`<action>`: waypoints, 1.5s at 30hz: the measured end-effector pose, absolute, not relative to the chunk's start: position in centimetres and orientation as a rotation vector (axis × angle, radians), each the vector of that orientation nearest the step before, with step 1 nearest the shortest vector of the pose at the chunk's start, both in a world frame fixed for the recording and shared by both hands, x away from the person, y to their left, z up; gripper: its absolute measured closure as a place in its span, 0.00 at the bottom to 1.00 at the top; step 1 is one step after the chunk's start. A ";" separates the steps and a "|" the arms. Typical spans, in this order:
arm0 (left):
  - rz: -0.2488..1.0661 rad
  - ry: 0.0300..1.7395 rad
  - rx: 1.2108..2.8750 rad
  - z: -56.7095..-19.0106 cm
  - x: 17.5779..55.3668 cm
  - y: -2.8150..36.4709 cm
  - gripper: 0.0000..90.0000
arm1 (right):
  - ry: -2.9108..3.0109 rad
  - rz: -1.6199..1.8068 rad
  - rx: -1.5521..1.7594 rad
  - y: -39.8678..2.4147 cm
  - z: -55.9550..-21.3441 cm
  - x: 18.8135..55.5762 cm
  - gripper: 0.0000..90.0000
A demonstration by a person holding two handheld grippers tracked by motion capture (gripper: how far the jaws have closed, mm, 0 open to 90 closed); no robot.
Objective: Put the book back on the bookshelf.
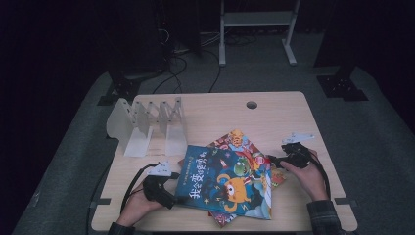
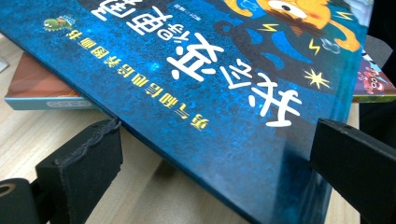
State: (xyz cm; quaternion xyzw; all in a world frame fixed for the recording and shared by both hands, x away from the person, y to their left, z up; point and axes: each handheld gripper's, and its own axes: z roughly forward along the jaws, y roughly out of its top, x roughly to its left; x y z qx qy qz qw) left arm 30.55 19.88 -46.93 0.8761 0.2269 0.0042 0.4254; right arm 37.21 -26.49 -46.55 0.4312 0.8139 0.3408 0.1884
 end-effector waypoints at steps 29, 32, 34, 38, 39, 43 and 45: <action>0.140 0.723 2.103 -46.3 30.8 22.3 0.02 | 2.407 1.188 1.194 -24.3 -46.6 30.5 0.43; 0.144 0.744 2.094 -46.3 31.0 22.5 0.00 | 2.419 1.206 1.190 -24.0 -46.7 30.4 0.42; 0.138 0.749 2.088 -46.3 31.0 22.6 0.00 | 2.409 1.205 1.190 -23.9 -46.8 30.4 0.42; 0.135 0.761 2.083 -46.3 31.1 22.7 0.00 | 2.391 1.224 1.209 -23.3 -46.9 30.5 0.42; 0.136 0.762 2.087 -46.4 31.1 22.7 0.00 | 2.388 1.222 1.213 -23.0 -46.9 30.5 0.42; 0.122 0.783 2.093 -46.5 31.0 23.0 0.00 | 2.380 1.211 1.200 -22.1 -46.8 30.6 0.42; 0.112 0.789 2.092 -46.6 31.0 23.1 0.00 | 2.376 1.200 1.197 -21.6 -46.7 30.7 0.42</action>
